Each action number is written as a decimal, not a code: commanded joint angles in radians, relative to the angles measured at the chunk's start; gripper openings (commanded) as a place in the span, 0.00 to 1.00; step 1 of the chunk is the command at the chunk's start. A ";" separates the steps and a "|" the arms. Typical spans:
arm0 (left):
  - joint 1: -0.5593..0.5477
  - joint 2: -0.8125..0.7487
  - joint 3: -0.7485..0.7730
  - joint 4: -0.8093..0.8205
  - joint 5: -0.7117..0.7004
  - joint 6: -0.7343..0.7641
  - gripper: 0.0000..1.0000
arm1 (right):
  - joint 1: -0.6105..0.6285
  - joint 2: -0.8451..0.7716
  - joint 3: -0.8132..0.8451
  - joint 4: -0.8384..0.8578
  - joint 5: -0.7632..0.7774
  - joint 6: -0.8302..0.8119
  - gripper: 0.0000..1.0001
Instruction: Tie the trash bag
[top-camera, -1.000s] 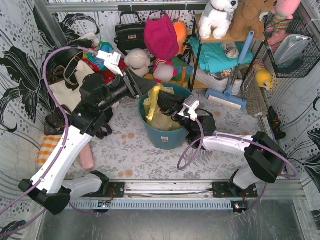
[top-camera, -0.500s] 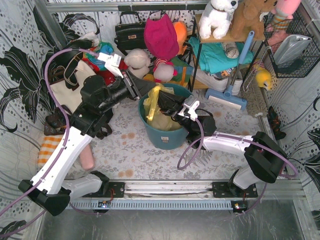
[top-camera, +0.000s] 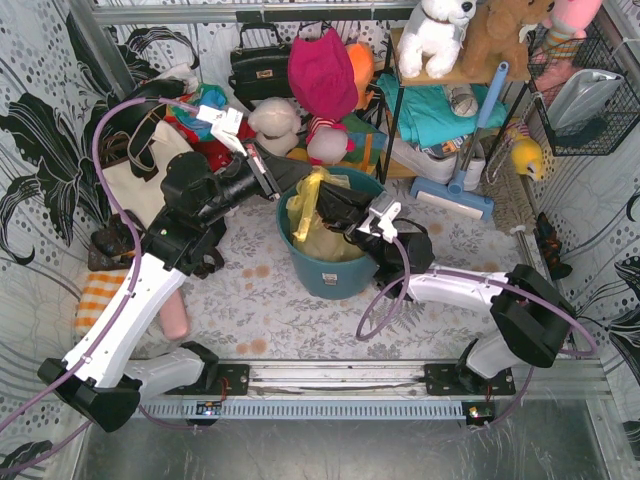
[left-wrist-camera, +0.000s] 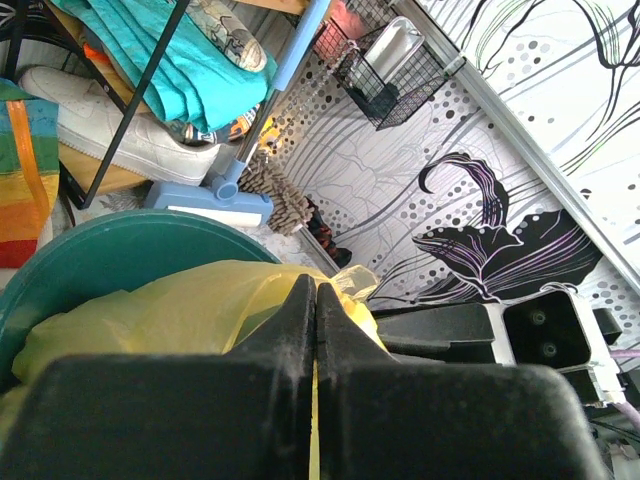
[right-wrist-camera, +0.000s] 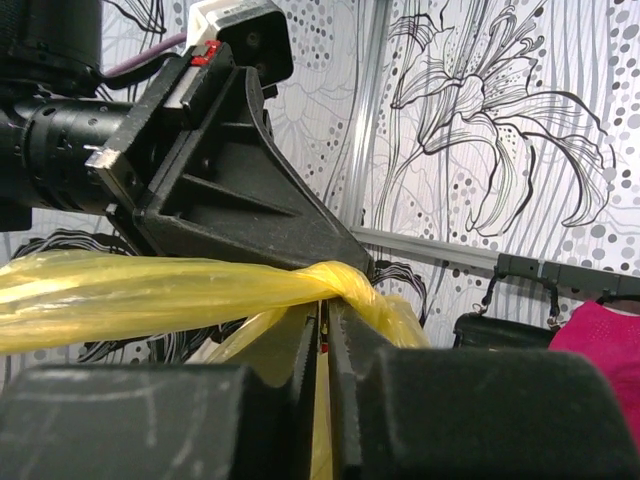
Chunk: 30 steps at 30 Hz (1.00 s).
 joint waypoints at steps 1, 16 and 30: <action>-0.002 -0.017 0.011 0.078 -0.040 0.034 0.00 | -0.003 -0.062 -0.048 0.106 -0.014 0.049 0.14; -0.002 0.054 0.136 0.123 -0.049 0.077 0.00 | -0.003 -0.392 -0.178 -0.318 -0.171 -0.061 0.50; -0.002 0.088 0.167 0.115 0.003 0.050 0.00 | 0.068 -0.340 -0.032 -0.552 -0.276 -0.717 0.78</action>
